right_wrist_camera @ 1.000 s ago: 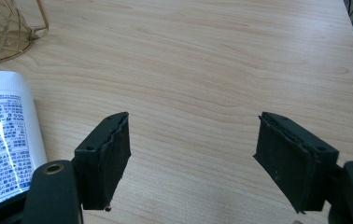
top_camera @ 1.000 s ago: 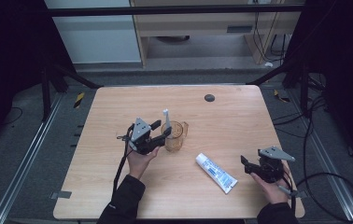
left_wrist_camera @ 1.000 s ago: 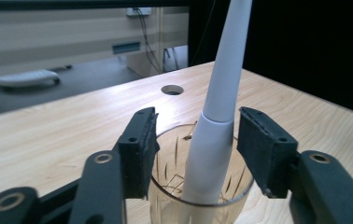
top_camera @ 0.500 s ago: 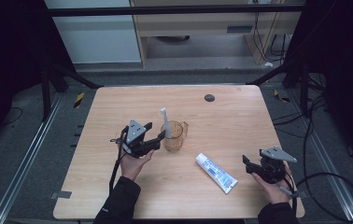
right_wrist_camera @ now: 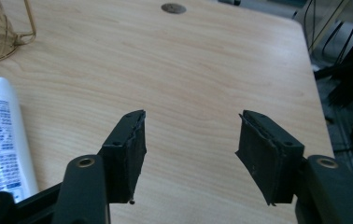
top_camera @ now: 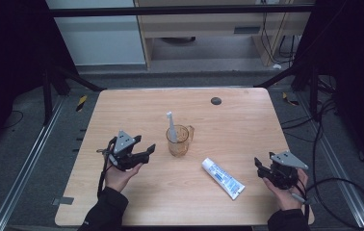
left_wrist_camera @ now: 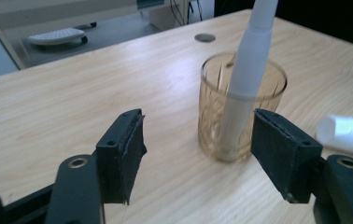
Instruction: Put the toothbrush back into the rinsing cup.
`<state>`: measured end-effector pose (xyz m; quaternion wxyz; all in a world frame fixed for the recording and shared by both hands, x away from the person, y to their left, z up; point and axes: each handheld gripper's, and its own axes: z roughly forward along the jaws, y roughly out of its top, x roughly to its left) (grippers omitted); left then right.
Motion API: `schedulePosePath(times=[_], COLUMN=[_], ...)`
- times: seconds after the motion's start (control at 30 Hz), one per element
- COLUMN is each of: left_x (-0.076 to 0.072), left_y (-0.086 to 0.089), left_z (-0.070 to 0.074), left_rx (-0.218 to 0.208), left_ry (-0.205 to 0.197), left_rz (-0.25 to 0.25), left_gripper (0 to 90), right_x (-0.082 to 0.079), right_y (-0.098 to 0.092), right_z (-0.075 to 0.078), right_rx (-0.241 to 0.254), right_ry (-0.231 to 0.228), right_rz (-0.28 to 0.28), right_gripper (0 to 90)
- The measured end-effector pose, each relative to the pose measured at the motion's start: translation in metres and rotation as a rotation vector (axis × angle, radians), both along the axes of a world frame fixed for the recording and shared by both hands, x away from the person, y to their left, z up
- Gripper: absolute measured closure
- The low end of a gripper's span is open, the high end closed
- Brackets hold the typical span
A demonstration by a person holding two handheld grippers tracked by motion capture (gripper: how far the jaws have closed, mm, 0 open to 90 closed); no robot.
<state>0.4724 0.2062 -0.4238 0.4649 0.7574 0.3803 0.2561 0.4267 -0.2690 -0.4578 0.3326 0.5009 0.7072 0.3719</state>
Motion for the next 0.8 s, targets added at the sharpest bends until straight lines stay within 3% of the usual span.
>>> schedulePosePath(times=[0.3, 0.5, 0.8], left_x=[-0.021, -0.036, -0.043], left_y=[0.04, 0.056, 0.071], left_z=[-0.01, -0.016, -0.033], left_rx=[0.002, 0.002, 0.033], left_ry=[0.025, 0.055, 0.095], left_rz=[0.09, 0.141, 0.202], left_gripper=[35.1, 37.6, 43.2], right_x=[-0.003, -0.003, 0.001], right_y=[0.006, 0.013, 0.027], right_z=[0.007, 0.006, -0.009], right_rx=[-0.01, -0.018, -0.027], right_ry=[0.018, 0.037, 0.163], right_rz=[0.038, 0.069, 0.159], right_gripper=[45.0, 46.6, 58.1])
